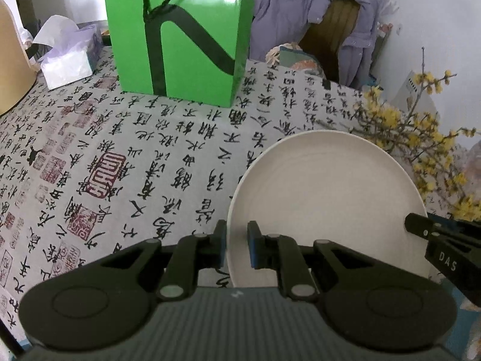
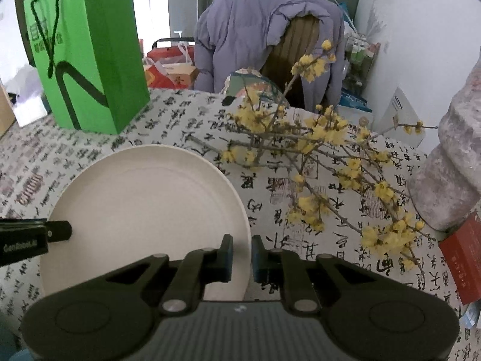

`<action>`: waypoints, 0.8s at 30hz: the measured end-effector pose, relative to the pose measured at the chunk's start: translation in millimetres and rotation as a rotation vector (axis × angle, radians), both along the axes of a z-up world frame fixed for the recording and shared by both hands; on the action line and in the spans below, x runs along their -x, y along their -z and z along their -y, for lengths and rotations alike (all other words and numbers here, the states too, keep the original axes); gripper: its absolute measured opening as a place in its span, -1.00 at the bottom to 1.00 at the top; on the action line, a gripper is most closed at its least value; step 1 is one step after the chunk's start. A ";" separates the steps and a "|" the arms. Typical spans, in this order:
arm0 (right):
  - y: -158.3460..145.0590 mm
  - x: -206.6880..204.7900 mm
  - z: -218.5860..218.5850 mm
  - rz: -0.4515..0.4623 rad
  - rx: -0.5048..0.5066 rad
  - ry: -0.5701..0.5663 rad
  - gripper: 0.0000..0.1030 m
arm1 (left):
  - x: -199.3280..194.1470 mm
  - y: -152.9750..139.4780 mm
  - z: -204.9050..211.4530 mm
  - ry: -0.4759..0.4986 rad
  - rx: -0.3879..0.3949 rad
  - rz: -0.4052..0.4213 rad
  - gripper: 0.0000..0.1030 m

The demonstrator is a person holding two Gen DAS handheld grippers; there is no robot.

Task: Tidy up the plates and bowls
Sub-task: 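Lift the cream plate off the table with both grippers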

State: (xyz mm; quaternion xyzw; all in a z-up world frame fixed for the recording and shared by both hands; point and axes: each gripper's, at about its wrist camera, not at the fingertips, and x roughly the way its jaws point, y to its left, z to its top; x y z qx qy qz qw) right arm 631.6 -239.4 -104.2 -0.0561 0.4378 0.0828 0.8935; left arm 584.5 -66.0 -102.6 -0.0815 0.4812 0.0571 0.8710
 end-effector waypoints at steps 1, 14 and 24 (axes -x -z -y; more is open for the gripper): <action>-2.1 0.7 0.3 0.005 -0.003 0.000 -0.76 | 0.7 -3.5 0.1 0.002 -0.004 0.009 -0.72; -29.5 6.6 11.0 0.047 -0.094 0.038 -0.76 | 6.4 -34.9 -1.0 0.008 -0.004 0.073 -0.72; -49.6 19.1 12.5 0.081 -0.122 0.048 -0.76 | 13.4 -45.9 -2.1 0.002 -0.008 0.091 -0.71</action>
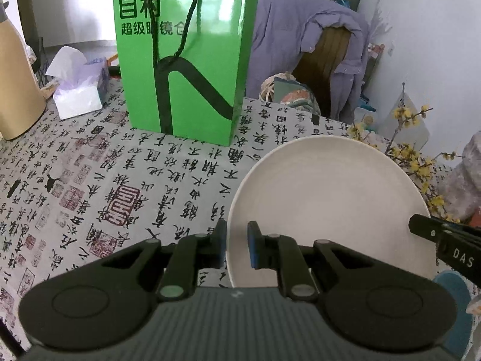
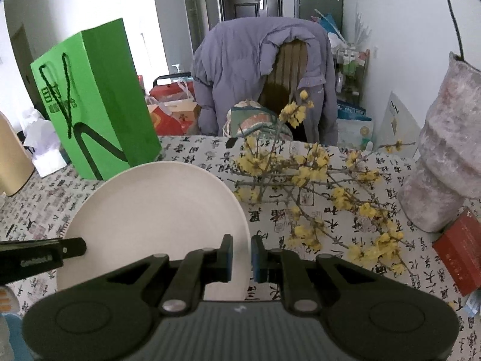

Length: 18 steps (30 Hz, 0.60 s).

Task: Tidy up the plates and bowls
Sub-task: 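Lift the cream plate off the table with both grippers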

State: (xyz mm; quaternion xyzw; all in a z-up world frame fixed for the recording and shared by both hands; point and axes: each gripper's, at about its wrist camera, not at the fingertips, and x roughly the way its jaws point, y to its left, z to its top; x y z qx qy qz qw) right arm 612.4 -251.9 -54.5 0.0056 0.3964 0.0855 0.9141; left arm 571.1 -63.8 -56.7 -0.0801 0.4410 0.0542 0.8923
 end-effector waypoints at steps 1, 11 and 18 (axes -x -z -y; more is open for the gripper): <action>-2.2 2.4 -1.2 0.007 0.009 0.001 -0.76 | 1.8 -1.6 0.1 0.000 0.002 0.002 -0.71; -14.7 19.4 2.2 0.021 -0.015 0.011 -0.76 | 15.3 -14.9 -0.4 0.011 0.000 0.021 -0.72; -20.1 28.5 2.7 0.029 -0.022 0.016 -0.76 | 24.6 -22.5 -1.1 0.014 0.003 0.038 -0.72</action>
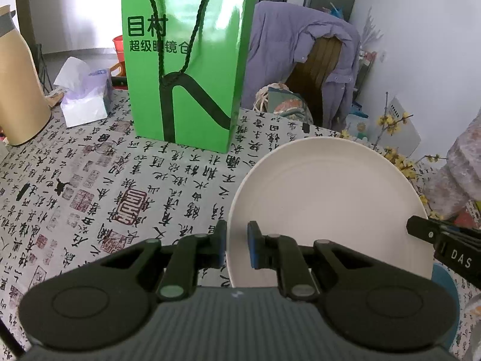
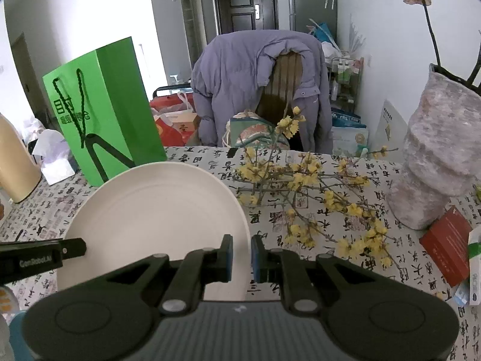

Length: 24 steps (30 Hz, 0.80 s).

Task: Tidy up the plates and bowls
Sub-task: 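Carry the held cream plate with both grippers away from the flowering branches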

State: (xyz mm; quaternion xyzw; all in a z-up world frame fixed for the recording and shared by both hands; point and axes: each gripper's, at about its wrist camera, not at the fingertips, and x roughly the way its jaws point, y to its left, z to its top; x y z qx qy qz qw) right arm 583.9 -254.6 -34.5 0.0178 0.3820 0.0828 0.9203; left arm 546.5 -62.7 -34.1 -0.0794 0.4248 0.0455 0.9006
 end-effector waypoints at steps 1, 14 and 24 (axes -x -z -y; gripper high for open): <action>-0.8 2.0 -0.3 0.002 0.001 -0.001 -0.76 | 1.3 -0.7 -0.3 0.001 0.002 0.001 -0.71; -7.9 16.4 1.8 0.010 -0.011 0.009 -0.76 | 15.6 -7.8 -2.2 0.015 0.014 0.014 -0.72; -13.5 37.3 7.0 0.024 -0.037 0.016 -0.76 | 35.9 -15.6 -2.2 0.028 0.021 0.032 -0.72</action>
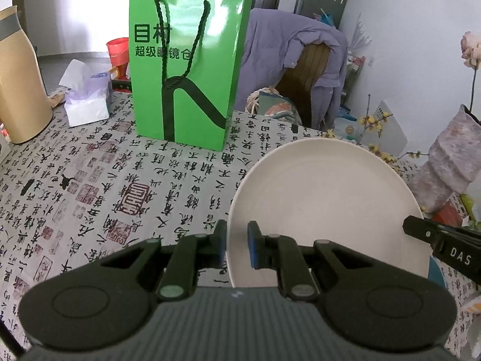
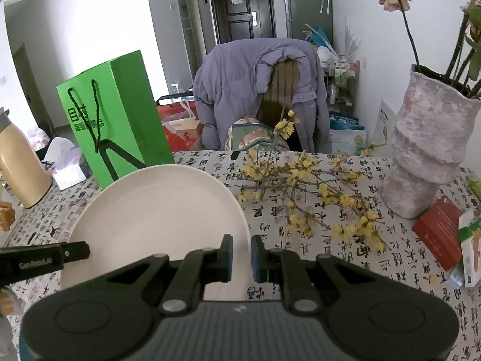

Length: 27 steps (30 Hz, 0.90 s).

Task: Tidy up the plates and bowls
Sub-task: 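Carry the held cream plate with both grippers away from the flowering branches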

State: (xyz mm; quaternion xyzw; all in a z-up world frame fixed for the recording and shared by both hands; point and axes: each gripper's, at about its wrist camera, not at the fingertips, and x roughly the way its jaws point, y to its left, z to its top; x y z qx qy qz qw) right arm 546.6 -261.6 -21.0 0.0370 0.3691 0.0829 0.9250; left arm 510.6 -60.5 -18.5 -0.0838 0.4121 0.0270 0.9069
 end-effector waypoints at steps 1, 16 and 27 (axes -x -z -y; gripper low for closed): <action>-0.3 2.2 0.0 0.000 -0.001 0.001 -0.76 | 2.4 -0.8 0.5 0.001 -0.003 0.002 -0.72; -8.3 32.0 5.1 0.012 -0.007 0.018 -0.76 | 32.0 -10.2 3.1 0.016 0.007 0.021 -0.72; -9.9 54.4 9.1 0.019 -0.016 0.024 -0.76 | 59.7 -18.6 6.8 0.022 0.004 0.047 -0.72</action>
